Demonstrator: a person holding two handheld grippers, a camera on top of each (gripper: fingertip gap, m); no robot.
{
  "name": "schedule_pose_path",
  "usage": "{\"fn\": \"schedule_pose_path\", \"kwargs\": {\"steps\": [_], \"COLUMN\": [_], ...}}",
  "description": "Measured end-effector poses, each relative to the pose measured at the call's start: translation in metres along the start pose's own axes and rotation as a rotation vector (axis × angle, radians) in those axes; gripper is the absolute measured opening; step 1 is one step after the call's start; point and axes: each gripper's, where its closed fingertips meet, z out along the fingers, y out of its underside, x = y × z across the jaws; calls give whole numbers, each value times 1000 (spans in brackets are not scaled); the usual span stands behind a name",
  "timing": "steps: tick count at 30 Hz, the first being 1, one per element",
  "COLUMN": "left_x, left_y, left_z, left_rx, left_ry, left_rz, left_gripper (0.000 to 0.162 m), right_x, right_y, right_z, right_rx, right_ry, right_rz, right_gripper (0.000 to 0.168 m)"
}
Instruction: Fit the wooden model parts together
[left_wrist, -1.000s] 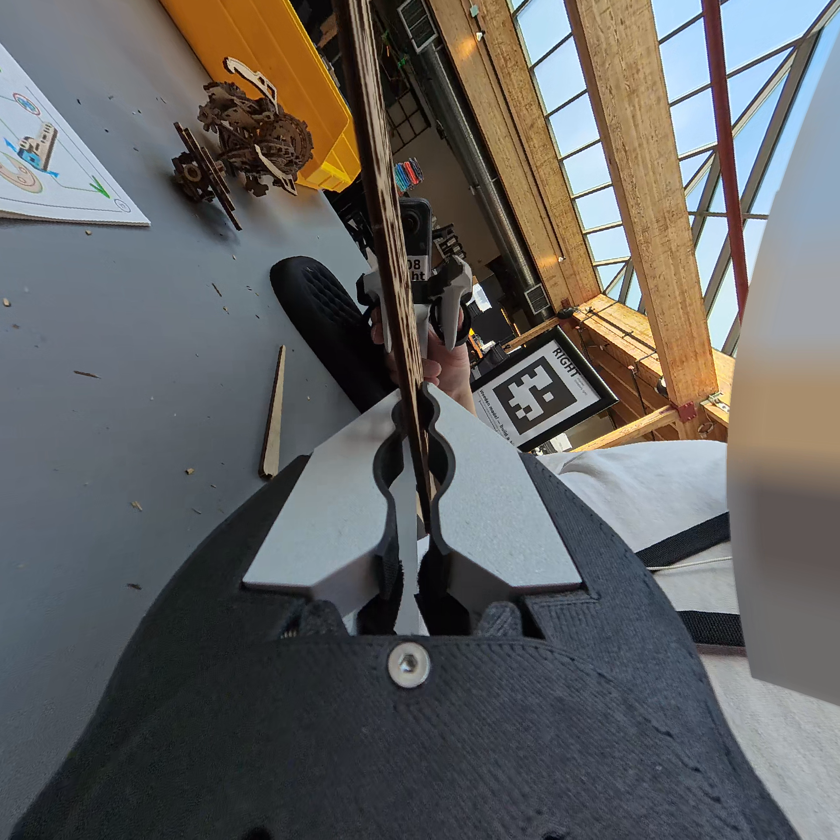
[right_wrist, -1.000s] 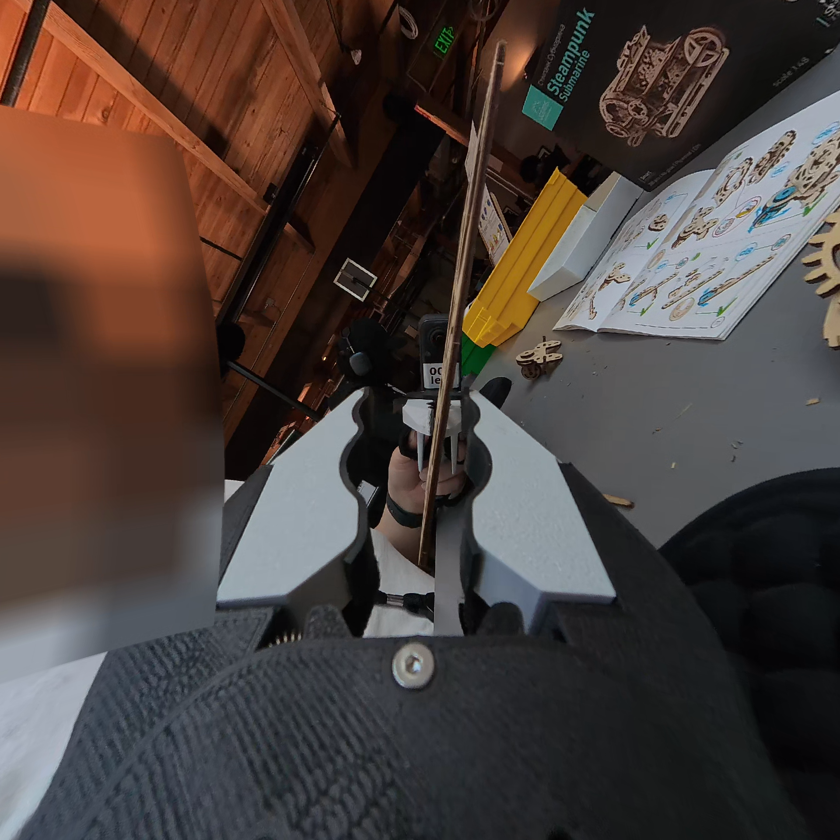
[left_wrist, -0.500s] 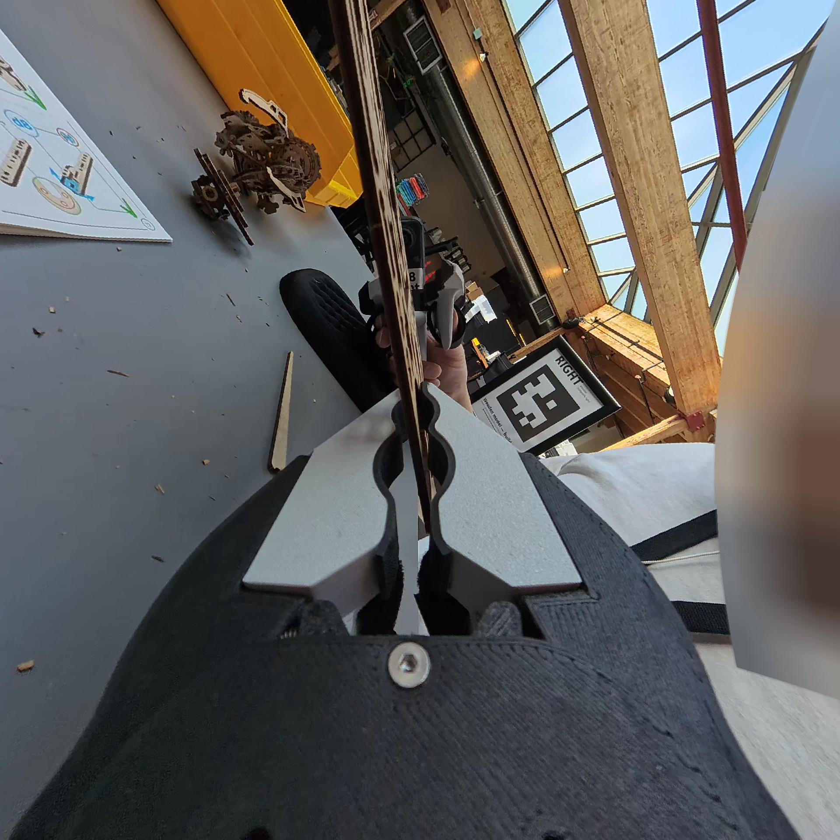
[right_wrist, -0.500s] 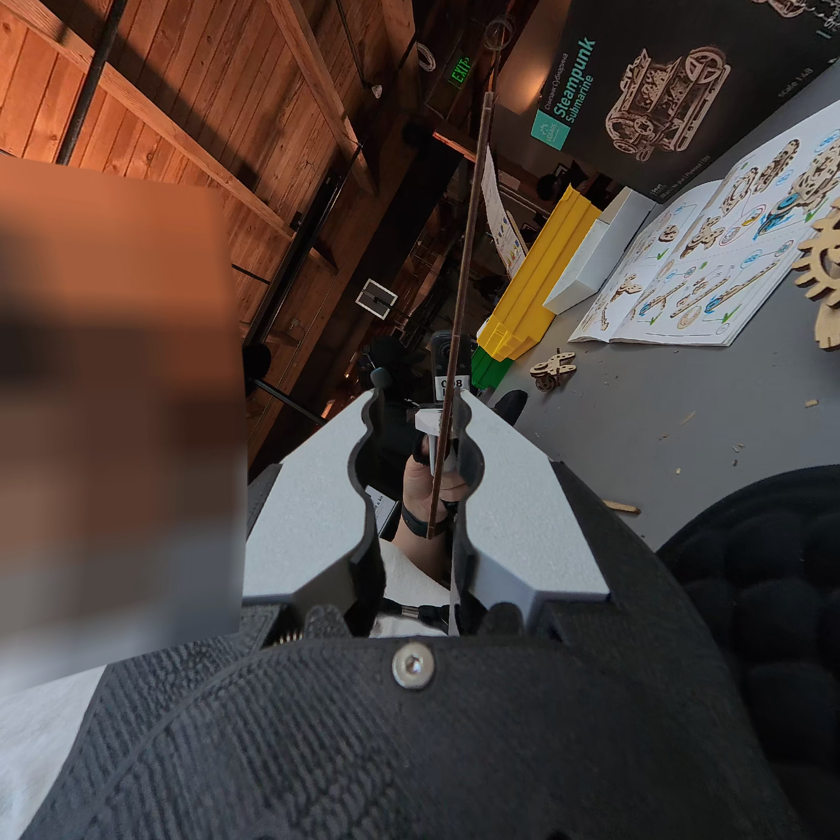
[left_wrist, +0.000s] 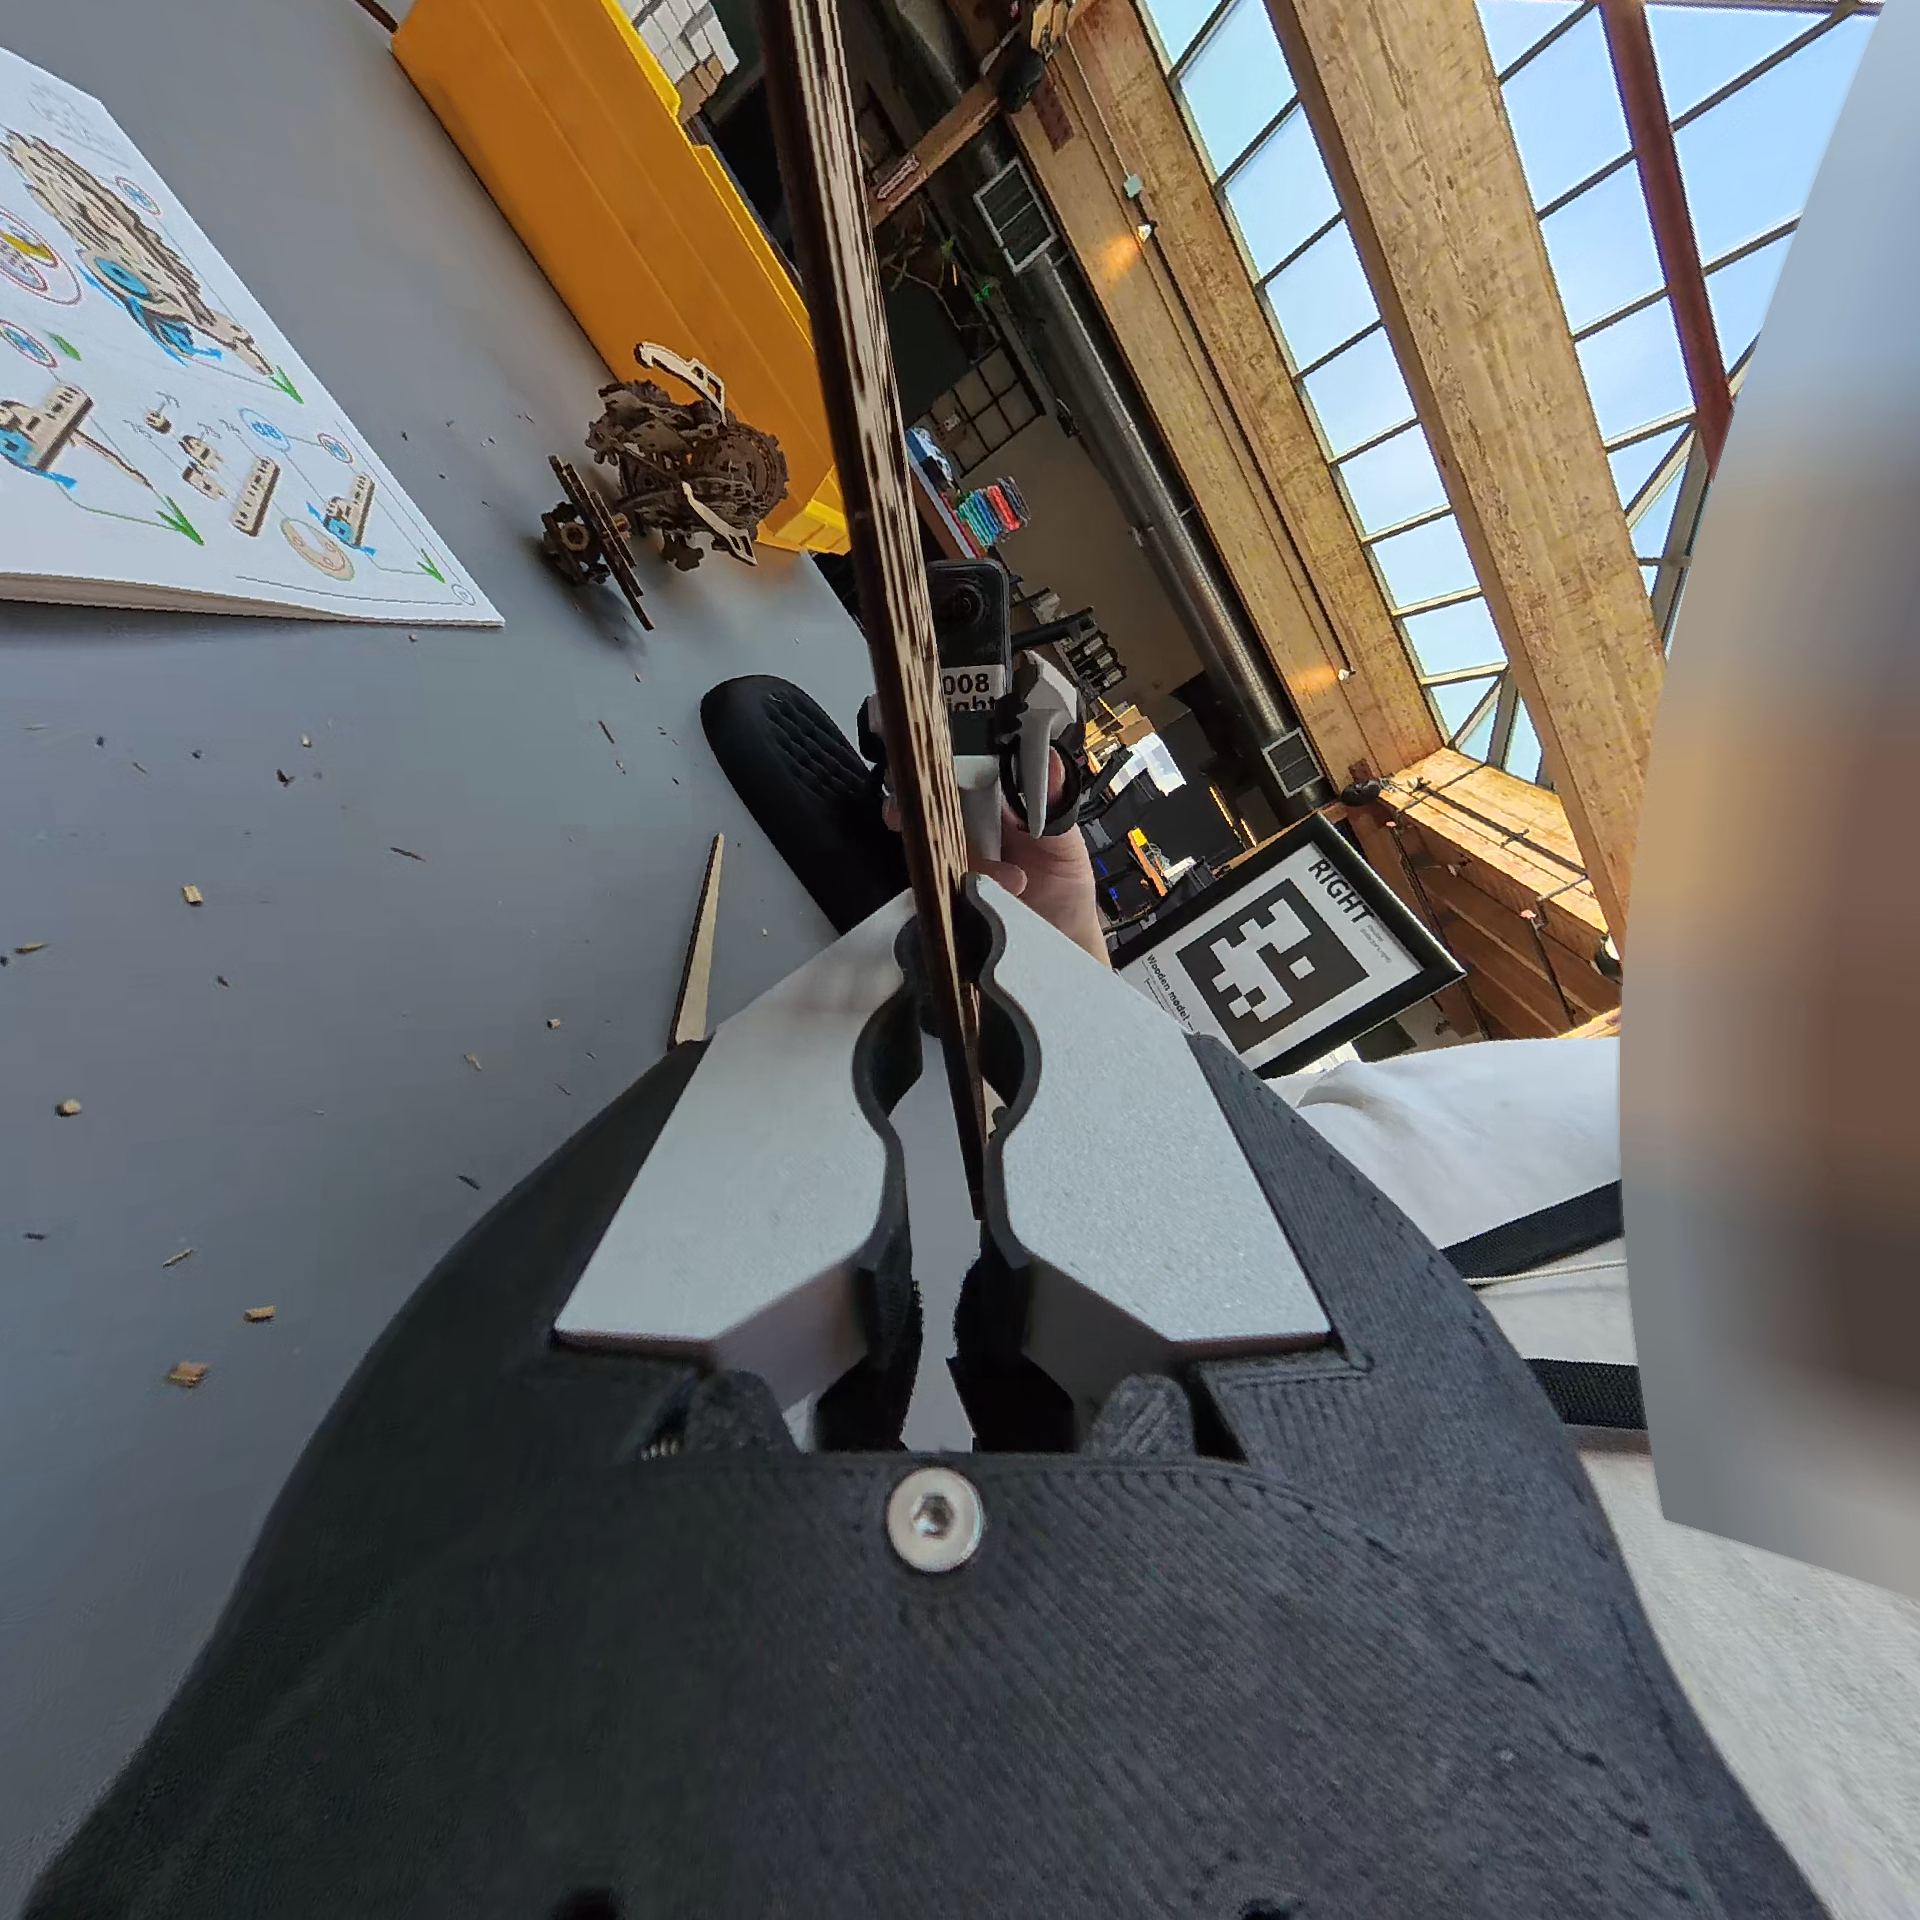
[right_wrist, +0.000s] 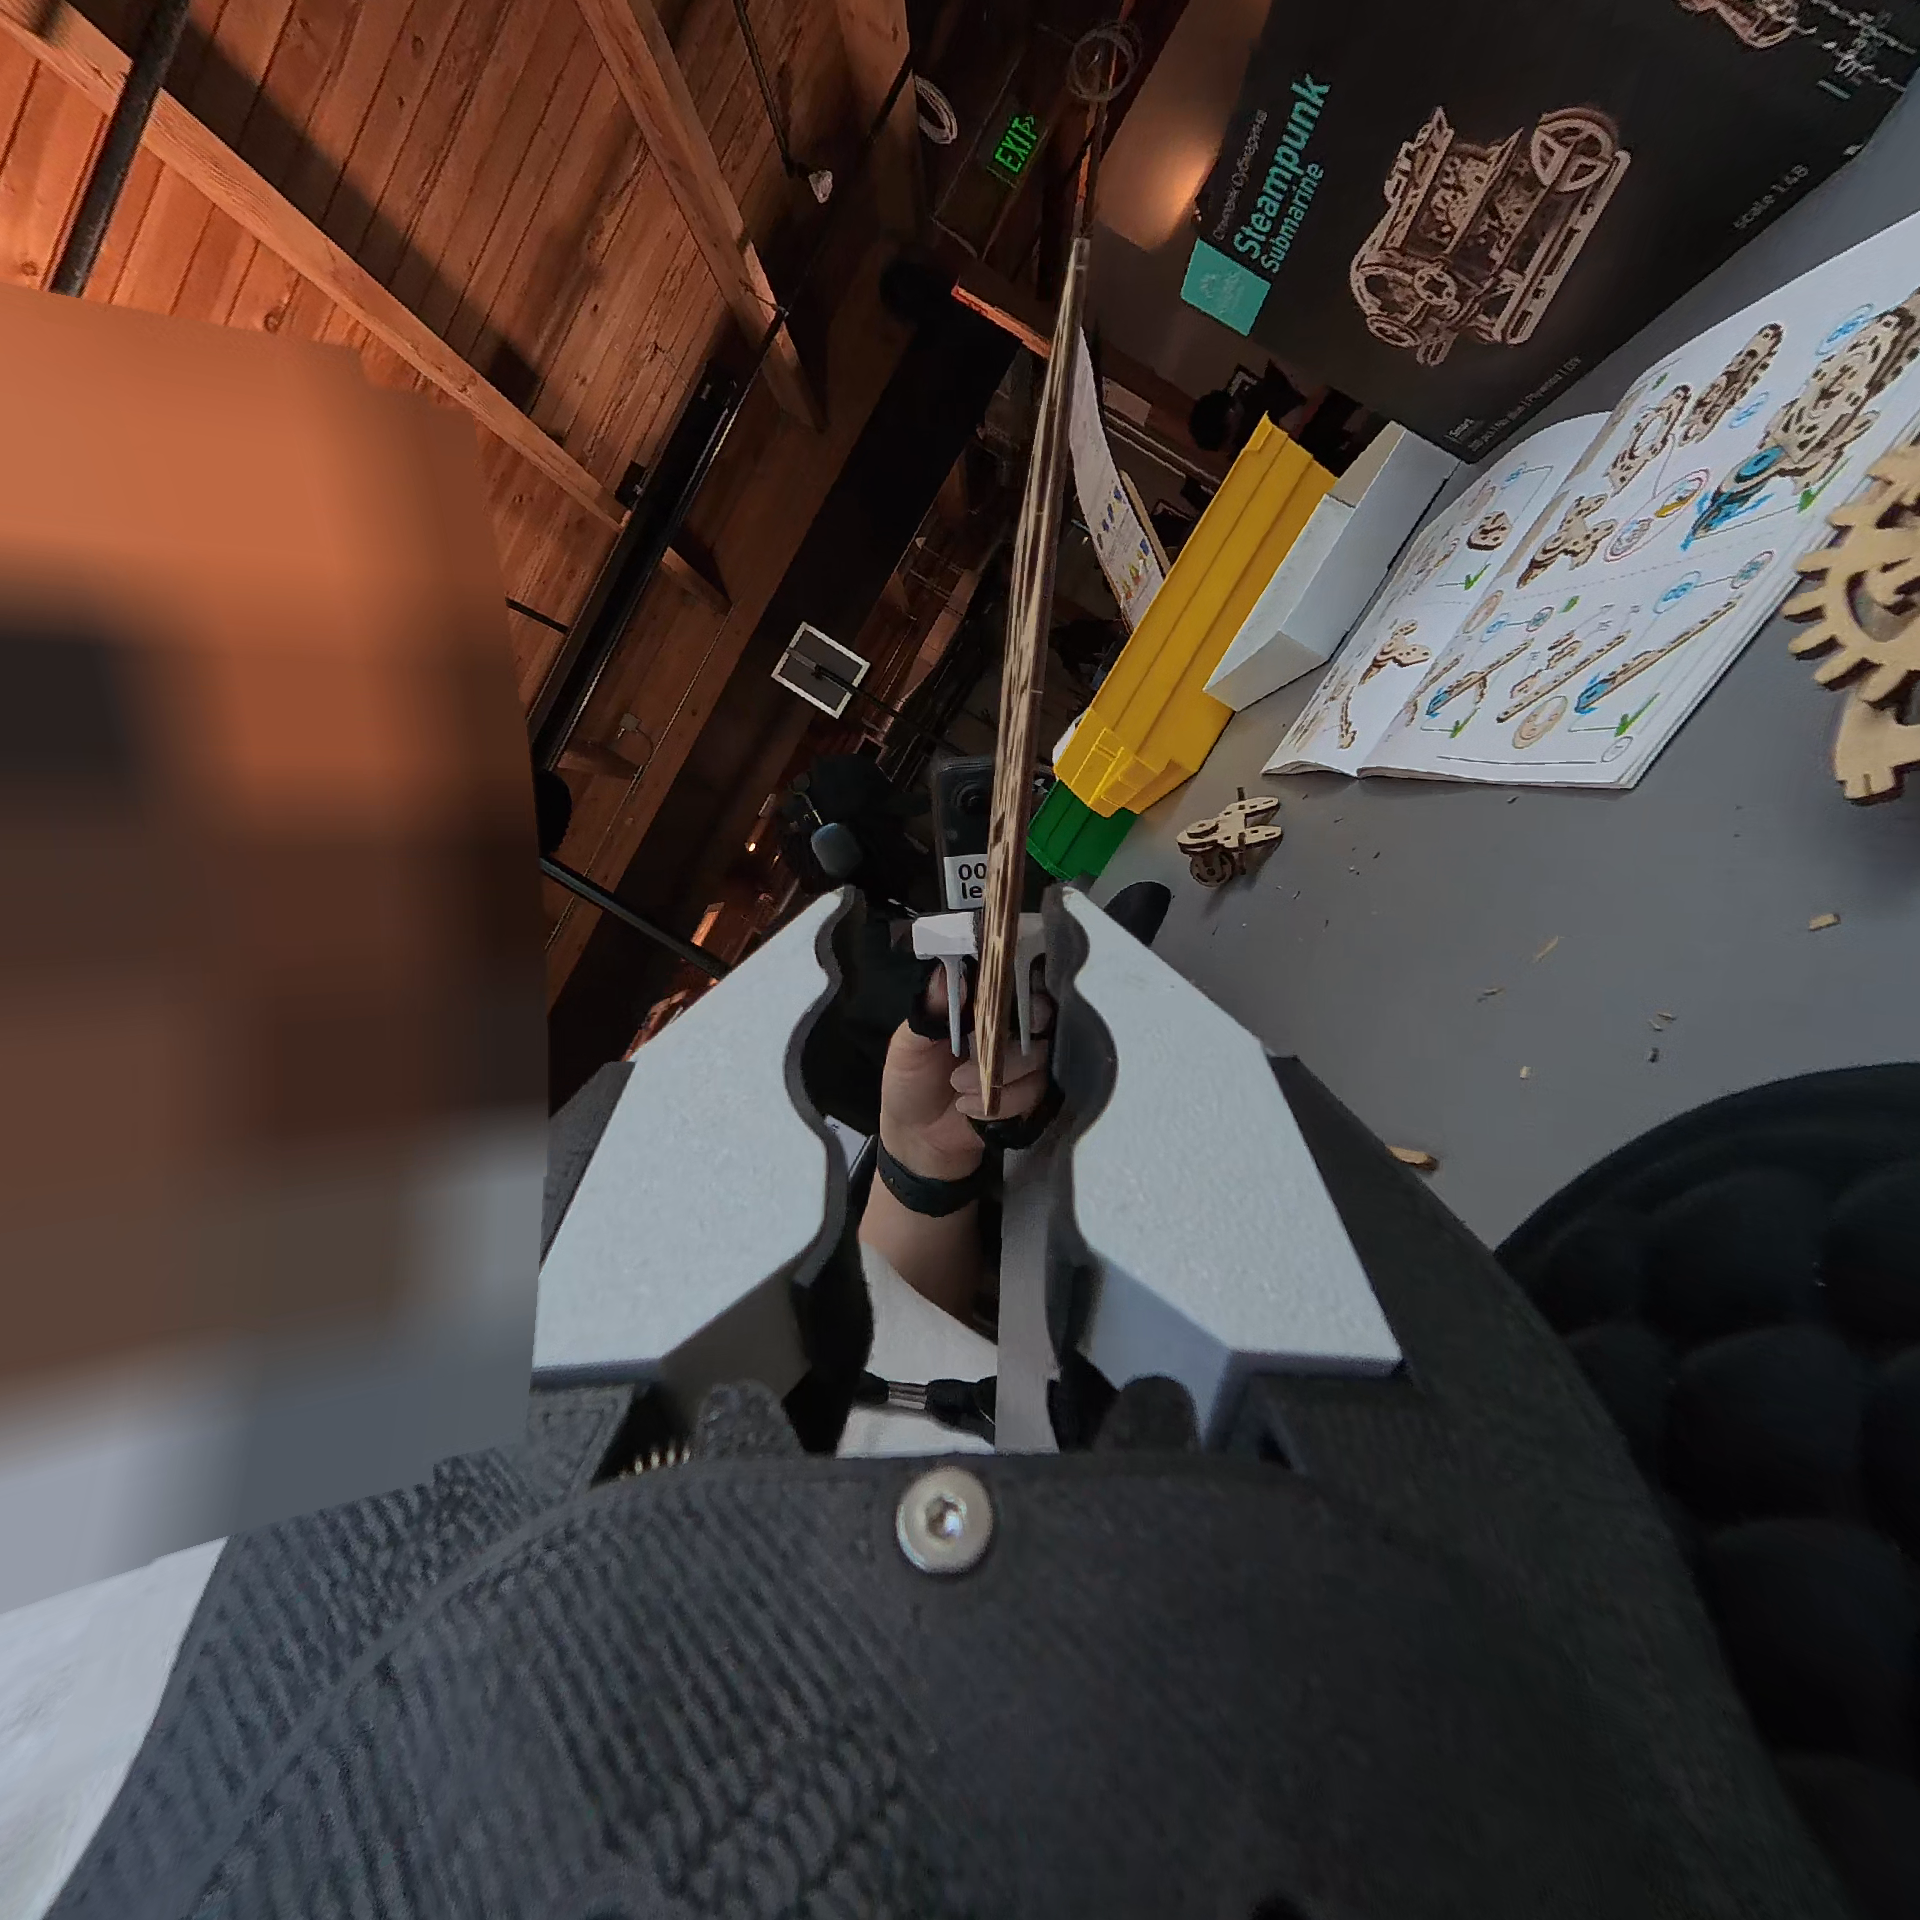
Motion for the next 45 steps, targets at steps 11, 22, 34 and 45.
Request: {"fn": "schedule_pose_path", "kwargs": {"steps": [11, 22, 34, 45], "left_x": [14, 18, 4, 0], "left_y": [-18, -44, -21, -18], "left_z": [-32, -112, -74, -52], "left_rx": [190, 426, 397, 355], "left_ry": [-44, -290, -253, -243], "left_rz": [79, 262, 253, 257], "left_gripper": [0, 0, 0, 0], "right_x": [-2, 3, 4, 12], "right_y": [52, 86, 79, 76], "right_z": [74, 125, 144, 157], "right_rx": [-88, -109, -55, -73], "right_ry": [-36, -76, -134, -133], "right_rz": [33, -38, 42, 62], "right_gripper": [58, 55, 36, 5]}}
